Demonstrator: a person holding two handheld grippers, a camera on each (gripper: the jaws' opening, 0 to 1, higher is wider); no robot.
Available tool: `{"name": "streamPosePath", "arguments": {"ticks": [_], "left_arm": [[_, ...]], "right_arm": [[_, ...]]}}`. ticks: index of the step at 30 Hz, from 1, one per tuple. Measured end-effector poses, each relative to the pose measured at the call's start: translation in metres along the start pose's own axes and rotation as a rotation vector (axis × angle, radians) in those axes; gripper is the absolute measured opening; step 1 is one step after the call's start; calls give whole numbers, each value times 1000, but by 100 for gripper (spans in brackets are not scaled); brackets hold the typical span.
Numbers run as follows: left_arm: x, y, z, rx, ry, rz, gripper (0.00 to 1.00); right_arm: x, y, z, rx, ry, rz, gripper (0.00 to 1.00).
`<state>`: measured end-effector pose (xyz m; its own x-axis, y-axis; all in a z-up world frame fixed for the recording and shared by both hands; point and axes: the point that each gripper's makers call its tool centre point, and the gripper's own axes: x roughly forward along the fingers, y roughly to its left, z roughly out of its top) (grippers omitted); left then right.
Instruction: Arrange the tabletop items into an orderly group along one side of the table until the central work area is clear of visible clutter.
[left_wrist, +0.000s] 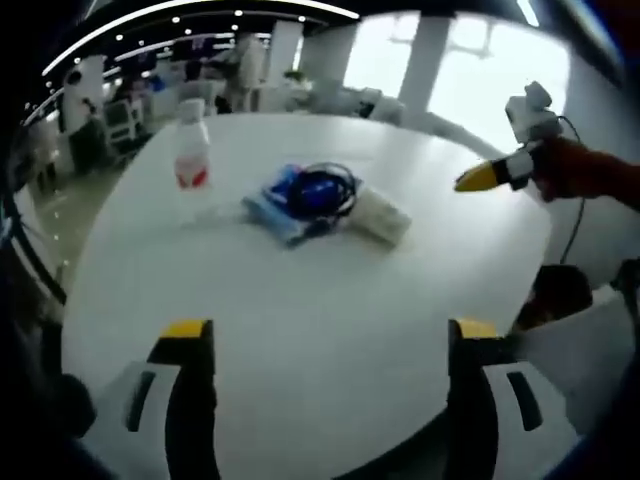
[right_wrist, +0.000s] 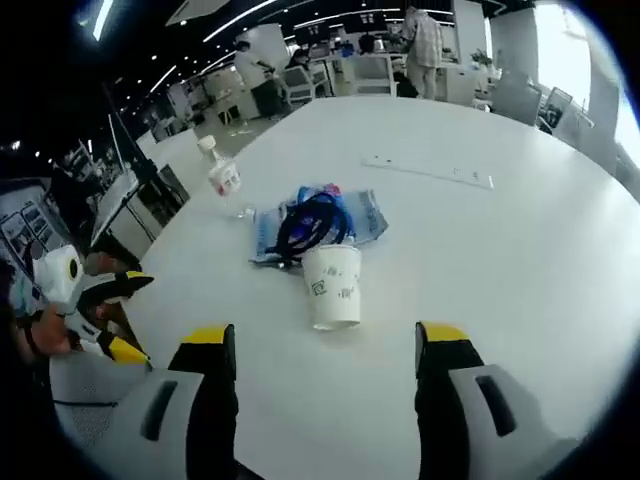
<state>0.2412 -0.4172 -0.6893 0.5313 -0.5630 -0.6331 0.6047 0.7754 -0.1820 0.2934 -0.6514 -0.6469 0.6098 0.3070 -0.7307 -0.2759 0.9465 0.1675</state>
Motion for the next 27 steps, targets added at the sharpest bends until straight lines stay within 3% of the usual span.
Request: {"name": "streamPosePath", "arguments": {"ticks": [6,12,14,20,27], "left_arm": [[0,0,0,-1,1,-5,94],[2,-2,-4,1,18,-15,94],[2,-3,-4,6,22,-21,94],[3,-6,-6,40,32,-27,94],[3,-9,-10,64,46,-35,94]], "right_arm": [[14,-3,26,17,0,21,72],[27,4,38,41,18,32,72],[37,-2,53,38,6,34,71],[37,20,65,45,-7,46,70],[70,12,82,25,24,77,71]]}}
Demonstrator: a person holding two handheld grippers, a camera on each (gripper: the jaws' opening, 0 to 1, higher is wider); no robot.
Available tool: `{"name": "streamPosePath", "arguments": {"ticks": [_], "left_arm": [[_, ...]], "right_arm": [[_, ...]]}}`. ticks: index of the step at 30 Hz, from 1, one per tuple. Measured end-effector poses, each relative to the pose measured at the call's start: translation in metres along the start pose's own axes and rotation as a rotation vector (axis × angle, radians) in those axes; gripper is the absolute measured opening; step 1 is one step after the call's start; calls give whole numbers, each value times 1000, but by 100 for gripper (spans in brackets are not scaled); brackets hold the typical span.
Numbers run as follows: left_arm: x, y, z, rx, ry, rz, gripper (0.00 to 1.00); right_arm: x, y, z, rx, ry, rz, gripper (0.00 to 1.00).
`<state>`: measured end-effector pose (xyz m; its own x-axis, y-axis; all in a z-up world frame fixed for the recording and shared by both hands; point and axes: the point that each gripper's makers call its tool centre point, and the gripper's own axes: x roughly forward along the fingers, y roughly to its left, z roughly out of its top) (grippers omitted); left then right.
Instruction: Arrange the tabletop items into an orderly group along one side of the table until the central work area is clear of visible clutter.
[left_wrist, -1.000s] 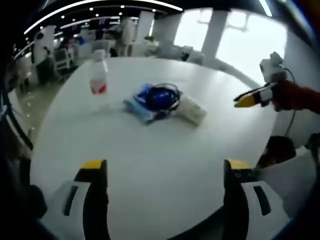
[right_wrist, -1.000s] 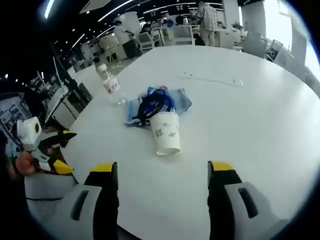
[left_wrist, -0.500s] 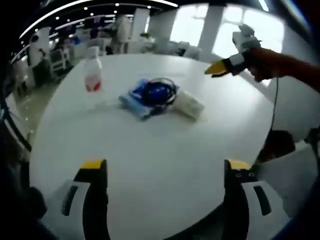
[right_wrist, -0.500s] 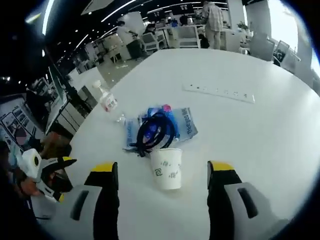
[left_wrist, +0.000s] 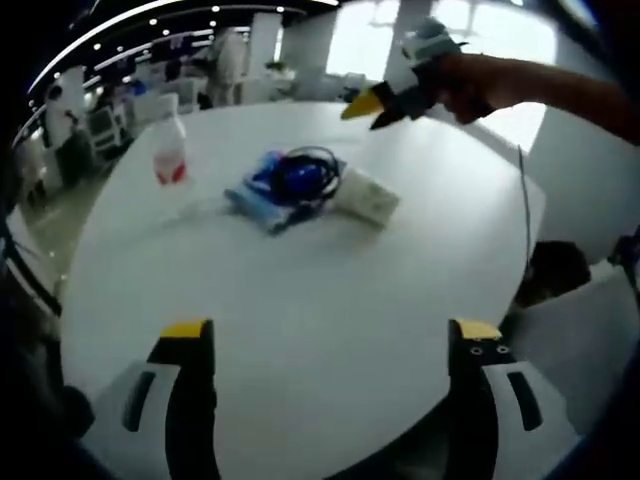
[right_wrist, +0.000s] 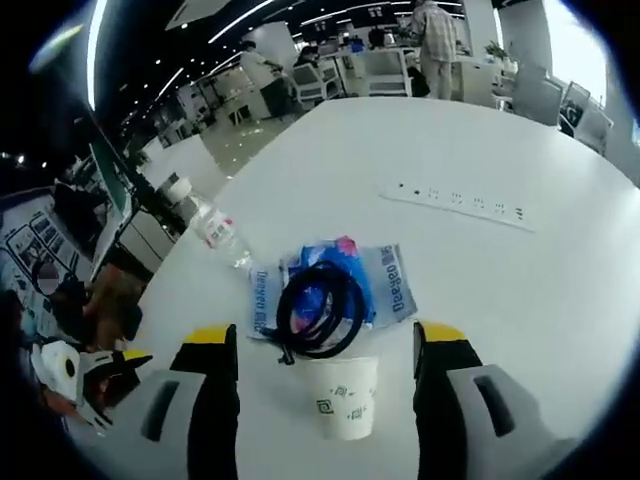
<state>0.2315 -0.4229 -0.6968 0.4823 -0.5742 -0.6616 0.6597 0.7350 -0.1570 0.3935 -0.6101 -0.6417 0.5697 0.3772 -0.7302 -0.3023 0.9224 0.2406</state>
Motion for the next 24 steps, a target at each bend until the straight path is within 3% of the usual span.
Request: {"name": "streamPosePath", "arguments": {"ticks": [11,14,18,24], "left_arm": [[-3,0,6,-21,-24,-3,92],[-3,2,5,-25,-17,1,90],[-3,3,5,-31,-15,1,90],[-1,6,6,-46,-20,2,89]], "right_arm": [[36,-18,28,14,2,-6,71],[48,-19,23,-19,40,-17,71],[64,-20,24,-14,36,-11,67],[89,-29,9,-8,106,-27,63]]}}
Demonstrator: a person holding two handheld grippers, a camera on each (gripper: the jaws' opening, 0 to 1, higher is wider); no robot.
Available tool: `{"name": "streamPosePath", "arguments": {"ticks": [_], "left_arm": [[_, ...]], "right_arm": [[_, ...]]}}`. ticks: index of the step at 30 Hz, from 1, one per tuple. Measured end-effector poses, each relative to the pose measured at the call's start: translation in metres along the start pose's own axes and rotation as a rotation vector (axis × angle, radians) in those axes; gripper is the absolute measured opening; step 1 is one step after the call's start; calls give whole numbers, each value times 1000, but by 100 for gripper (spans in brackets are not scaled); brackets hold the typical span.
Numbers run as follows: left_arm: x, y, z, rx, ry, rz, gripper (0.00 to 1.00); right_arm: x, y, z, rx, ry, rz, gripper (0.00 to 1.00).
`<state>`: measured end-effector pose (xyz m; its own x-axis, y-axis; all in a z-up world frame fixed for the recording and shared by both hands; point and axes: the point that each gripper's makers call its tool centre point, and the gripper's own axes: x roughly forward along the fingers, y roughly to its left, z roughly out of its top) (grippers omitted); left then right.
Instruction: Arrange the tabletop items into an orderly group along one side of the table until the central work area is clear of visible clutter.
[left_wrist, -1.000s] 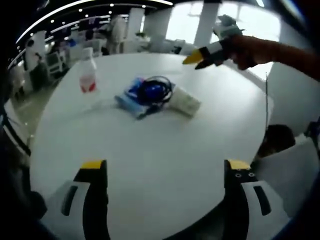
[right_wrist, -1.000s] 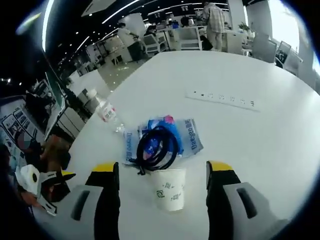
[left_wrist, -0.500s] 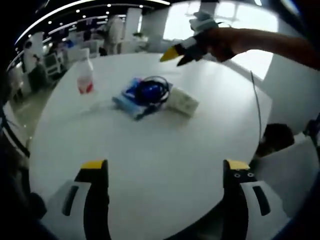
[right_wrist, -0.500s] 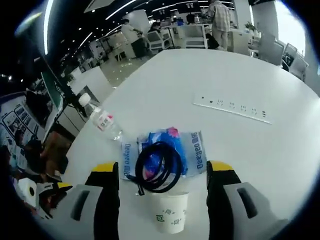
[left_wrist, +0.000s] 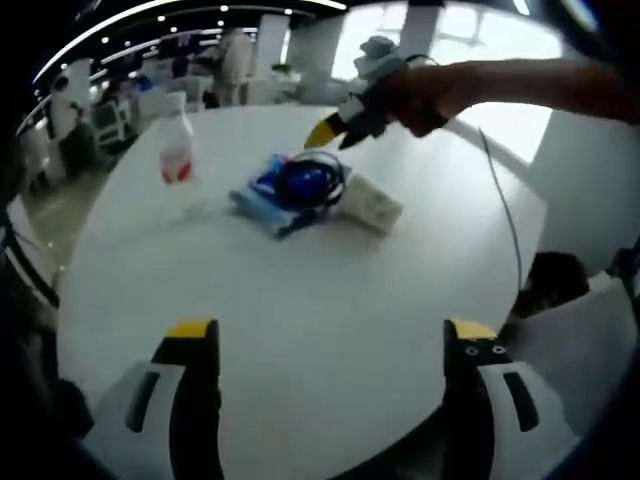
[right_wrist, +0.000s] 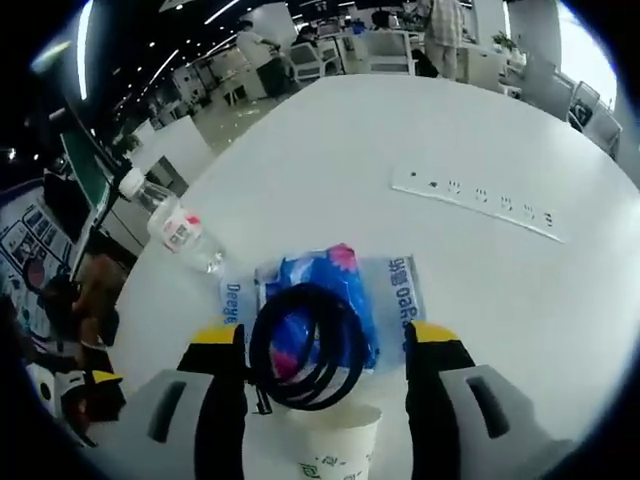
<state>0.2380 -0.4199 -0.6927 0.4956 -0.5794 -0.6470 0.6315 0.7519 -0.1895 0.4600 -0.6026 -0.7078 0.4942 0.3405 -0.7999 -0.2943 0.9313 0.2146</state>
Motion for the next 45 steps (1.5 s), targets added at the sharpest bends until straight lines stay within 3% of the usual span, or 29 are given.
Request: {"name": "streamPosePath", "arguments": {"ticks": [5,11,14,15,21,27,35,39,45], "left_arm": [[1,3,0,-30,-5,0,88],[-1,11,0,-49,-12,26,85],[-1,12,0,-65,-16,25,84],[-1,12,0,-65,-16,25,83],[3,9,-3,-54,-1,18,81],[4,10,-7,-45,16,22,81],[4,13,-8,-43,19,27,80],[2,14,-6,-46,10,34,80],[3,9,-7,-31,19,22,80]], "right_arm": [[13,-15,-10,-178,62,-99,47],[21,-10,-11,-144,61,-78,42],[33,-7,-7,-135,46,-60,31],[35,-6,-7,-148,44,-61,27],[42,-9,-7,-207,54,-89,26],[31,-5,-4,-259,18,-98,13],[12,5,-5,-271,3,-92,8],[1,14,-3,-333,-16,-95,8],[-14,15,15,-356,-78,-114,9]]}}
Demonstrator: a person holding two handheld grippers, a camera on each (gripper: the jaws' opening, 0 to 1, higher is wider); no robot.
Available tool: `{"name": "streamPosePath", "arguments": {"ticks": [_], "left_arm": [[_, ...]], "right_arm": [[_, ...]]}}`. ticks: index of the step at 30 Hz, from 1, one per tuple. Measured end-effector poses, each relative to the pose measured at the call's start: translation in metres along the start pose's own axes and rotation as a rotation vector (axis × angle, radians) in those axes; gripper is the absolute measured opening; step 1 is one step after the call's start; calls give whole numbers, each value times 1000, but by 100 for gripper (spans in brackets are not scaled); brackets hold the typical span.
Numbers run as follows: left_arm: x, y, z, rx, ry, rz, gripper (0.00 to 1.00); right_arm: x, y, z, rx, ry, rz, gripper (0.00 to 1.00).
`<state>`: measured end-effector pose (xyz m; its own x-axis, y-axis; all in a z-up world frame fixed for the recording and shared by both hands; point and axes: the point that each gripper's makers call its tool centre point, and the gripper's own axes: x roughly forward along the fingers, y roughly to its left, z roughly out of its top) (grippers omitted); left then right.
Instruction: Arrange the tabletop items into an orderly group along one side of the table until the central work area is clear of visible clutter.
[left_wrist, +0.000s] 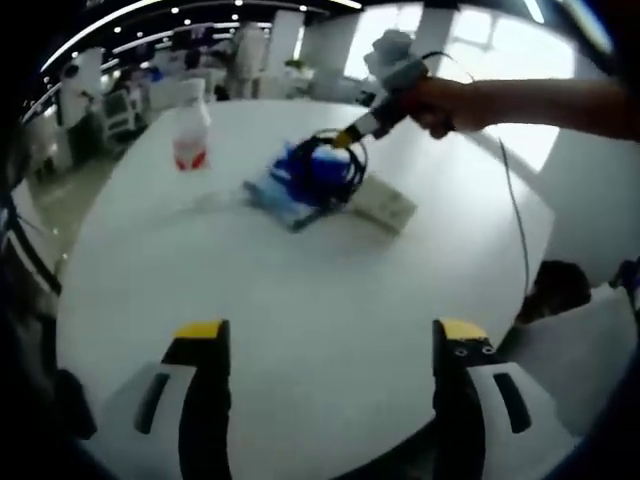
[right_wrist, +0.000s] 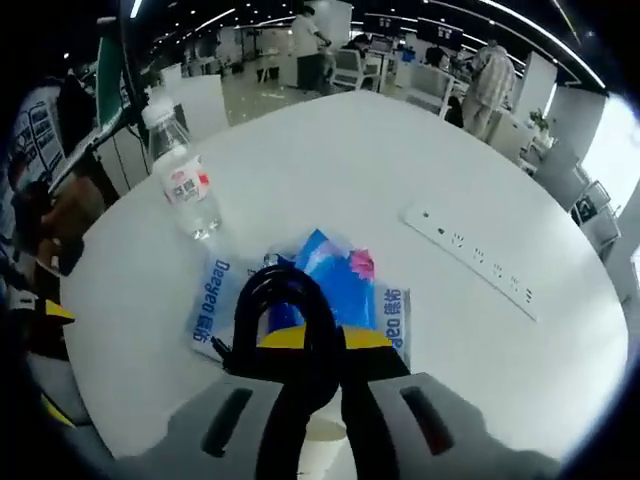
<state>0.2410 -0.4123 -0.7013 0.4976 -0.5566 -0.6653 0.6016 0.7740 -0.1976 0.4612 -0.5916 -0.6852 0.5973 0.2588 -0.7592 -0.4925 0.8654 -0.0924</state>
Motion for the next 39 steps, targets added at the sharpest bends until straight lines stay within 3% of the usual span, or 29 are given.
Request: {"name": "streamPosePath", "arguments": {"ticks": [4,14,21,27,39], "left_arm": [[0,-5,0,19,3,-11,80],[-1,-3,1,10,1,-11,80],[0,-7,0,28,6,-19,80],[0,-11,1,50,7,-29,80],[1,-18,-3,76,19,-50,79]], "right_arm": [[-8,-1,11,-1,-41,-16,9],[-25,10,16,-32,-78,-36,8],[-53,17,26,-33,-108,-52,8],[-73,7,26,-26,-112,-83,8],[-97,-22,4,33,-92,-126,8]]}}
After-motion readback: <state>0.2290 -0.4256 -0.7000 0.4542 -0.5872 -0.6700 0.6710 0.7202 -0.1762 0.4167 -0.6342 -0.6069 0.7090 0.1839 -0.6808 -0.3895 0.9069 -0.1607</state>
